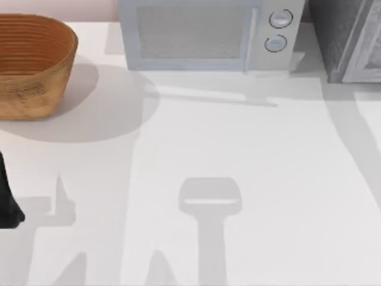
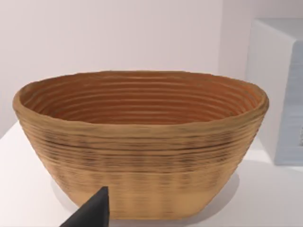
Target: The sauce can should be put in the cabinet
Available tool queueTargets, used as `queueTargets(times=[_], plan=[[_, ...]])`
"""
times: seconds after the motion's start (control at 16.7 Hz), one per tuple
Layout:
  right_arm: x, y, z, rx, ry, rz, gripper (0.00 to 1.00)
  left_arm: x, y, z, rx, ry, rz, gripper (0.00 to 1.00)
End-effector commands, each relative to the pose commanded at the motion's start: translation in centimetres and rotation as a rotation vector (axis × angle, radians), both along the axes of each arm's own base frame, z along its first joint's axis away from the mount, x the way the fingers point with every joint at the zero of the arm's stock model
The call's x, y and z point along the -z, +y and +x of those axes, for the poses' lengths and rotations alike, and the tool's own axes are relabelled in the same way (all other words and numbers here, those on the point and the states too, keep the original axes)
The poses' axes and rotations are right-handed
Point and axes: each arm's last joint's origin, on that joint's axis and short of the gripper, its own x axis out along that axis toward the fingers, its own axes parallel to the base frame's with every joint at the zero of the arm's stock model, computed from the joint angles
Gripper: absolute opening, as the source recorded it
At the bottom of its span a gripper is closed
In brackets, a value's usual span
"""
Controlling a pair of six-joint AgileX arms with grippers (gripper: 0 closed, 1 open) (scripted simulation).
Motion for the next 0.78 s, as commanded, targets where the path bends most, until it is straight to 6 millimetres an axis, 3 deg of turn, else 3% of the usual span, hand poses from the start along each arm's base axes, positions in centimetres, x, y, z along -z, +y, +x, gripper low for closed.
queueTargets(times=[0.18,0.54,0.78], plan=[[0.0,0.1,2.9,0.002,0.005,-0.001,0.00,0.0,0.0,0.0,0.000,0.000,0.000,1.00],[1.4,0.3,12.4,0.005,0.010,-0.002,0.00,0.0,0.0,0.0,0.000,0.000,0.000,1.00],[2.0,-0.2,14.5,0.001,-0.001,0.000,0.00,0.0,0.0,0.0,0.000,0.000,0.000,1.00]])
